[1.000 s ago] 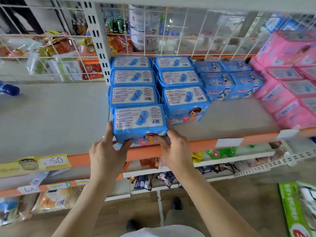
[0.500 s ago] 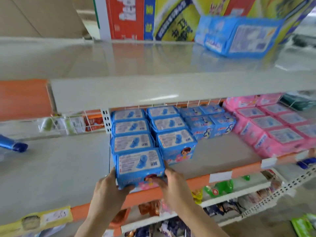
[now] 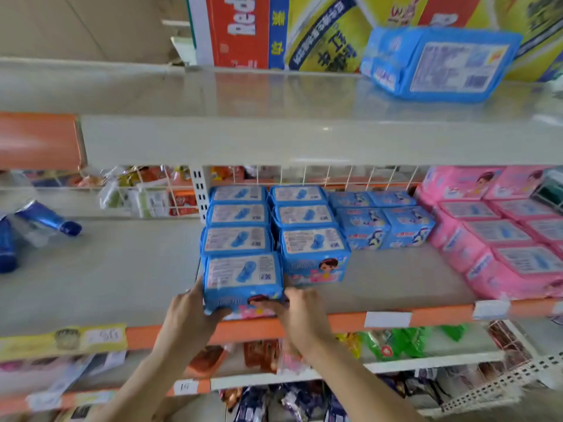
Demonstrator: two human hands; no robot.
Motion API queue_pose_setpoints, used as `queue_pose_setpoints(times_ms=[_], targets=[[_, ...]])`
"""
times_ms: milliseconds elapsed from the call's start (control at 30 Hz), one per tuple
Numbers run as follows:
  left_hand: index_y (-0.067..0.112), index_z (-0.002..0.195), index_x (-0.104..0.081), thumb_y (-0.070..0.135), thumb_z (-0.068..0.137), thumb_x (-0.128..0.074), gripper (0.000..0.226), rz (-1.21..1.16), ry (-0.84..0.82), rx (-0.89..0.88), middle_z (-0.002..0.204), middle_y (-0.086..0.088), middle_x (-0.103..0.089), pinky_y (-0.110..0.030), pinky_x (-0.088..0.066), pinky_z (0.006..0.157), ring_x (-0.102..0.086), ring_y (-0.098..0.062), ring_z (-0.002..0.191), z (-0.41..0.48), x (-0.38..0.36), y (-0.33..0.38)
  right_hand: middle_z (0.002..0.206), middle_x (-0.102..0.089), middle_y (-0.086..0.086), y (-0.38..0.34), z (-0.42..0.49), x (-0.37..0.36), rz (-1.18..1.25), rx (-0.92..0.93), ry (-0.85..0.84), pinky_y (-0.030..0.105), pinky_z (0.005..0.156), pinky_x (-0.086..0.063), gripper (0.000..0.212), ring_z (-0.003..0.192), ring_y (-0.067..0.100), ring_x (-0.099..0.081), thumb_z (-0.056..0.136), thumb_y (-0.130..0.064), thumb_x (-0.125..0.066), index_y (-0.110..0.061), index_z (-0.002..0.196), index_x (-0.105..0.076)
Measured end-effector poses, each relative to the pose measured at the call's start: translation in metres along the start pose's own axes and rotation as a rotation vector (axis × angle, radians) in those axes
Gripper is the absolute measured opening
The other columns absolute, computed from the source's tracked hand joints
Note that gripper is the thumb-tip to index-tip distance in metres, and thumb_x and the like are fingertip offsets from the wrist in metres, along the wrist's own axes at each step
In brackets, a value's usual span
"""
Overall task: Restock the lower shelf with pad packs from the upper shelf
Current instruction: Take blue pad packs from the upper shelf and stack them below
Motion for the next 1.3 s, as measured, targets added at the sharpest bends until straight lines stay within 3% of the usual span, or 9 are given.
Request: queue_pose_setpoints(times_ms=[100,167,233,433,700,867,967,1100,1300], targets=[[0.021,0.151,-0.035,0.026,0.076,-0.085,0.090,0.036,-0.009,-0.023,0.119,-0.014,-0.070,-0.041,-0.052,0.081,-0.066,-0.035,0.104,-0.013,0.001,0.006,0.120,-0.067,0.000,0.000,-0.004,0.006,-0.119,0.066,0.034,0.009,0.080,-0.049,0.066,0.110,0.020,-0.065,0.087,-0.051,-0.069,-0.007,0.134,-0.055],[0.021,0.160,-0.008,0.026,0.074,-0.088,0.117,0.068,0.017,-0.063,0.138,-0.017,-0.059,-0.046,-0.052,0.089,-0.062,-0.039,0.115,-0.024,0.003,0.012,0.159,-0.035,0.005,0.001,-0.010,0.009,-0.183,0.122,0.096,0.035,0.114,-0.039,0.089,0.146,0.027,-0.034,0.088,-0.052,-0.066,-0.012,0.156,-0.024],[0.020,0.159,0.005,0.026,0.072,-0.089,0.128,0.071,0.073,-0.104,0.149,-0.019,-0.047,-0.052,-0.050,0.093,-0.058,-0.043,0.121,-0.031,0.005,0.016,0.167,-0.010,0.004,-0.005,-0.011,0.016,-0.267,0.217,0.192,0.042,0.122,-0.019,0.101,0.153,0.032,-0.008,0.085,-0.055,-0.066,-0.020,0.159,-0.005],[0.050,0.152,0.011,0.030,0.077,-0.086,0.124,0.089,0.094,-0.195,0.168,-0.010,-0.007,-0.057,-0.056,0.085,-0.059,-0.046,0.119,-0.021,-0.011,0.019,0.166,0.005,0.016,-0.005,0.002,0.007,-0.434,0.234,0.118,0.062,0.118,-0.010,0.099,0.150,0.046,0.008,0.082,-0.060,-0.063,-0.029,0.159,-0.008],[0.042,0.147,-0.026,0.023,0.078,-0.084,0.093,0.071,0.113,-0.225,0.156,-0.003,-0.038,-0.047,-0.058,0.079,-0.065,-0.034,0.104,-0.007,-0.010,0.017,0.166,-0.009,0.013,-0.006,0.008,-0.009,-0.426,0.250,0.166,0.063,0.118,-0.021,0.086,0.154,0.033,0.000,0.085,-0.048,-0.068,-0.024,0.157,-0.026],[0.040,0.148,-0.009,0.040,0.066,-0.091,0.116,-0.194,0.043,-0.097,0.155,0.002,-0.041,-0.052,-0.052,0.100,-0.055,-0.026,0.128,-0.011,-0.002,-0.008,0.165,0.019,0.010,-0.002,0.004,0.009,-0.523,0.181,0.142,0.059,0.119,0.005,0.115,0.151,0.028,0.024,0.076,-0.080,-0.055,-0.028,0.159,0.007],[0.033,0.144,-0.019,0.043,0.058,-0.095,0.115,-0.315,-0.013,0.004,0.152,0.002,-0.043,-0.050,-0.048,0.105,-0.052,-0.022,0.132,-0.001,-0.002,-0.021,0.164,0.021,0.015,0.004,0.007,0.020,-0.576,0.141,0.175,0.063,0.117,0.006,0.119,0.150,0.036,0.023,0.068,-0.093,-0.042,-0.028,0.160,-0.005],[0.027,0.143,-0.033,0.028,0.061,-0.096,0.103,-0.362,-0.109,-0.006,0.121,0.017,-0.057,-0.040,-0.060,0.089,-0.062,-0.014,0.113,0.008,-0.014,-0.020,0.167,0.011,0.011,0.003,0.007,0.001,-0.587,0.202,0.144,0.072,0.115,-0.006,0.104,0.150,0.038,0.020,0.073,-0.091,-0.042,-0.032,0.157,-0.025],[0.029,0.123,-0.038,0.011,0.069,-0.090,0.078,-0.436,-0.067,-0.011,0.110,0.018,-0.060,-0.016,-0.056,0.065,-0.065,-0.003,0.101,0.016,-0.014,-0.033,0.165,0.019,0.004,0.001,0.013,-0.011,-0.562,0.151,0.113,0.069,0.112,0.011,0.104,0.148,0.033,0.030,0.070,-0.091,-0.042,-0.037,0.157,-0.022]])
Point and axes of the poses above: each hand's wrist, its own z-axis towards the middle knuckle, its own x-axis out of the back of the hand, y = z × x, the point moved 9 cm from there along z, towards the middle knuckle
